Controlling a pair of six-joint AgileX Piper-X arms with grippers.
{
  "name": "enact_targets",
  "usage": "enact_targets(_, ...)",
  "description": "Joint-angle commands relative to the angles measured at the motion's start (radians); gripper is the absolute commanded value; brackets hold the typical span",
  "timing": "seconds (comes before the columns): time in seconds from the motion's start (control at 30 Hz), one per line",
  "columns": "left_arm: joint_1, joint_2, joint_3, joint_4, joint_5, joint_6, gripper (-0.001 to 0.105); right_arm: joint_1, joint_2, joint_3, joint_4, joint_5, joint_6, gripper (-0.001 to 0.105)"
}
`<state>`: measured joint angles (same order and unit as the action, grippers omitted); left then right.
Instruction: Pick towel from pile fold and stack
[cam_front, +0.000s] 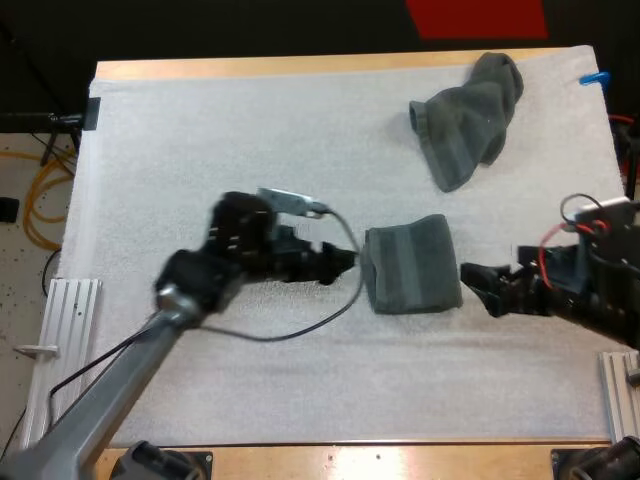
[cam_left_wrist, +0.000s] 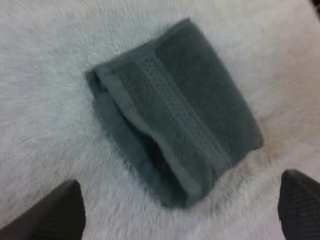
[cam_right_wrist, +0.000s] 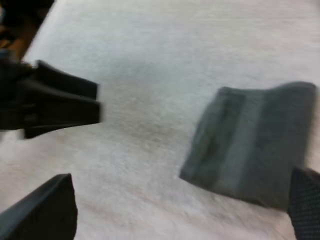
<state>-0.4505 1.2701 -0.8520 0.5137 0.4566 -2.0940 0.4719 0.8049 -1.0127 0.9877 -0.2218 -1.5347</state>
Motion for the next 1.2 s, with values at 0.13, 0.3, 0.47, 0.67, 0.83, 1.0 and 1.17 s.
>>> enact_targets(0.13, -0.056, 0.183, -0.006, -0.197, -0.064, -0.168, 0.076, -0.002, -0.05, -0.008, 0.096, 0.079, -0.015, 0.082)
enact_targets(0.3, -0.061, 0.346, -0.006, -0.277, -0.02, -0.277, 0.076, -0.002, -0.063, -0.008, 0.117, 0.091, -0.015, 0.082)
enact_targets(0.47, -0.061, 0.457, -0.008, -0.388, 0.099, -0.379, 0.076, -0.002, -0.06, -0.008, 0.117, 0.091, -0.015, 0.082)
enact_targets(0.67, -0.073, 0.512, -0.061, -0.403, 0.123, -0.428, 0.076, -0.002, -0.06, -0.008, 0.117, 0.091, -0.015, 0.082)
enact_targets(0.83, -0.108, 0.555, -0.146, -0.256, 0.067, -0.427, 0.075, -0.002, -0.06, -0.008, 0.117, 0.091, -0.015, 0.082)
enact_targets(1.0, -0.145, 0.594, -0.232, -0.143, 0.04, -0.394, 0.075, -0.002, -0.06, -0.008, 0.117, 0.091, -0.015, 0.082)
enact_targets(1.17, -0.178, 0.624, -0.285, -0.114, 0.071, -0.392, 0.075, -0.002, -0.06, -0.008, 0.117, 0.091, -0.015, 0.082)
